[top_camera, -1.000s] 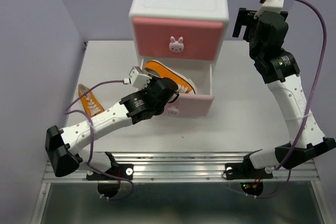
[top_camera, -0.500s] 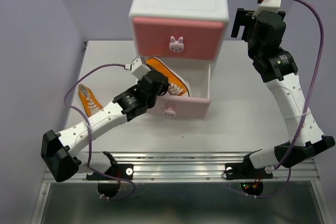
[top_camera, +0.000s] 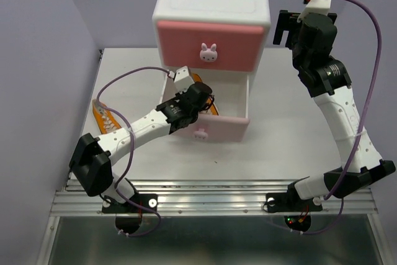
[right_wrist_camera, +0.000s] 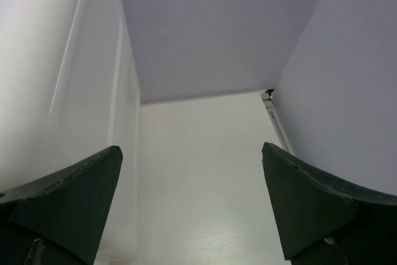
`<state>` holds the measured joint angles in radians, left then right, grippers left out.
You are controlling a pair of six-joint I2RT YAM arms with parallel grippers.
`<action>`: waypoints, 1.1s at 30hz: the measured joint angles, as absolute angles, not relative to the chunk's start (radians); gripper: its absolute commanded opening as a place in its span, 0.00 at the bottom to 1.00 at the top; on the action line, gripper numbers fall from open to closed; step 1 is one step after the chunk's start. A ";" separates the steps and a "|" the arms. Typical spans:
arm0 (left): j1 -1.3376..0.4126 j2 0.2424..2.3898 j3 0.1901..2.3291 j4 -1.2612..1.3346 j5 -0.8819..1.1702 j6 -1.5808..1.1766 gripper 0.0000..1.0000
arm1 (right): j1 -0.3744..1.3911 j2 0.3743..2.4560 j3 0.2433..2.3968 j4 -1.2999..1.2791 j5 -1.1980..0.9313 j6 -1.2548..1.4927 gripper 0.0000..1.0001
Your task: Place and organize the shoes in the shoe cabinet
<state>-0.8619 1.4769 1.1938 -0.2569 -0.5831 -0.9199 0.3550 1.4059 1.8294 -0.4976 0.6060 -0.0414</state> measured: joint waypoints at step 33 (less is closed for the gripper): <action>-0.925 1.766 1.486 -0.217 -0.402 -0.765 0.25 | 0.355 1.381 1.770 -0.455 0.636 -0.067 1.00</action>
<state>-0.9245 1.7657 1.4860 -0.2169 -0.4015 -0.7654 0.3550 1.3808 1.7699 -0.4545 0.6365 -0.0669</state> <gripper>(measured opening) 0.201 0.995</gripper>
